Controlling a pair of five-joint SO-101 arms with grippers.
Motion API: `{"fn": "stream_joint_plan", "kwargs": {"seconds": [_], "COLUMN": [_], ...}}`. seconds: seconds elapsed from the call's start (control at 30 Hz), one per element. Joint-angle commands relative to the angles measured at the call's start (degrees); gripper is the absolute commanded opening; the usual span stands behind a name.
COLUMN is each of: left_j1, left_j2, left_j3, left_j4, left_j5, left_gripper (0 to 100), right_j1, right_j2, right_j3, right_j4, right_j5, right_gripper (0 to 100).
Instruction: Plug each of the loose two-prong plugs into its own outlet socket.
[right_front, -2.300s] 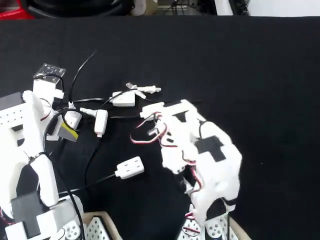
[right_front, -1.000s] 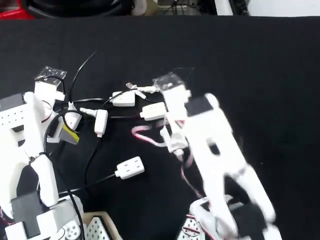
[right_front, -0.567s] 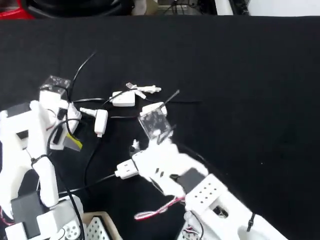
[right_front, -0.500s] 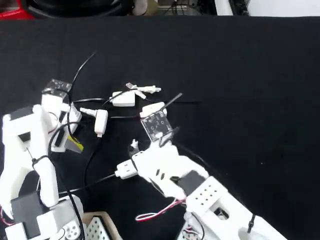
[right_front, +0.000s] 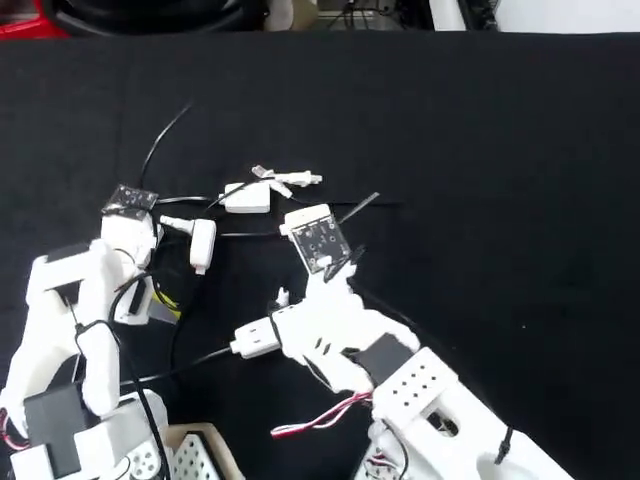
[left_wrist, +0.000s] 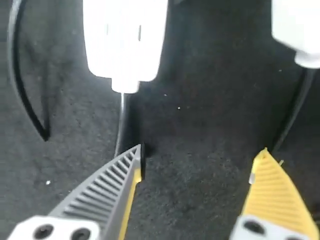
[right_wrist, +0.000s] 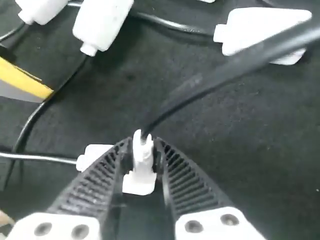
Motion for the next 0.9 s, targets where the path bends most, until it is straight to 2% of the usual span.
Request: {"fn": "stream_joint_plan", "kwargs": {"seconds": [0.0,0.3,0.4,0.5,0.6,0.7,0.87], "left_j1": [0.7,0.7,0.7,0.8,3.8,9.6,16.7], "left_j2": [-1.9,-2.2,-5.7,-13.8,-25.1,-37.7,-58.5], "left_j3": [-0.2,-0.5,-1.1,-0.8,2.3,7.2,14.3], "left_j4": [-1.3,-1.4,-1.4,-1.1,-1.2,-1.2,-0.4], "left_j5": [3.3,4.3,8.8,12.2,16.8,20.0,20.8], "left_gripper": [34,34,34,34,34,34,34], "right_j1": [0.8,1.0,0.6,-2.1,-9.1,-16.3,-17.7], "right_j2": [0.2,-0.1,-0.1,-0.1,0.0,0.4,0.4], "right_j3": [0.9,-0.2,-5.7,-12.4,-15.6,-15.0,-9.7], "right_j4": [-2.4,-4.6,-2.0,3.9,5.5,1.9,-6.1], "right_j5": [-0.6,-0.4,1.2,3.0,6.0,10.5,14.1], "right_gripper": [1.1,1.1,1.1,1.1,1.1,1.1,1.1]}}
